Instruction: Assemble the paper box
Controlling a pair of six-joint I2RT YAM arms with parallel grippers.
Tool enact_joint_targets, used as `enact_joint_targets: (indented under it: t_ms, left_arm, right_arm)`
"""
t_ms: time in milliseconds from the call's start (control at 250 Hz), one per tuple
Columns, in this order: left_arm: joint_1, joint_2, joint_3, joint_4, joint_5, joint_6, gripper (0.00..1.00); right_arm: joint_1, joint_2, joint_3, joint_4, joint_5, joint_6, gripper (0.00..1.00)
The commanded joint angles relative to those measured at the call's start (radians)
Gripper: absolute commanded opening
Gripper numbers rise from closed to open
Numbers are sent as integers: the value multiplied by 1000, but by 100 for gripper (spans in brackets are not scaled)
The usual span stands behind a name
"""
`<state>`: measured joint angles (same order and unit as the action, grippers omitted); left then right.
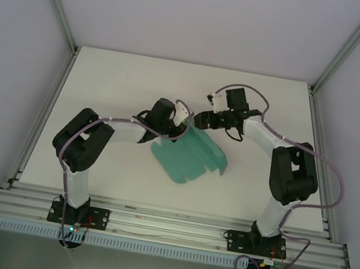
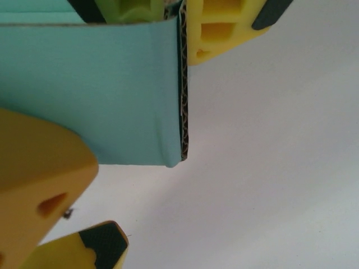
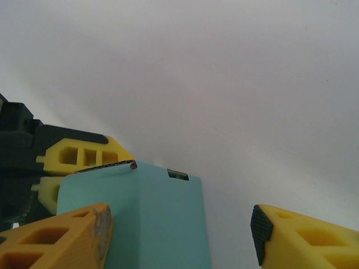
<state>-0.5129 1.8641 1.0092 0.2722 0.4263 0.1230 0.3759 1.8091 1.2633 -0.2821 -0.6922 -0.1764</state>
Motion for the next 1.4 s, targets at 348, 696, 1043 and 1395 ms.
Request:
enact_joint_targets:
  t_ms: [348,696,1043,1395]
  left_arm:
    - [-6,99,62,88,-17,-128,26]
    - [-3,152,110,146,-39,-174,19]
    - [3,93,58,200,-139,-302,0]
    - [102,-14,95,-86,69,-447,0]
  right_arm:
    - [5,82,-26,-74,50,-37,62]
    - [3,115,13,-123,0,-49,61]
    - [-46,-70,-46,-24,13,76,69]
    - [-135,-500,-247,-104,-51,-131,79]
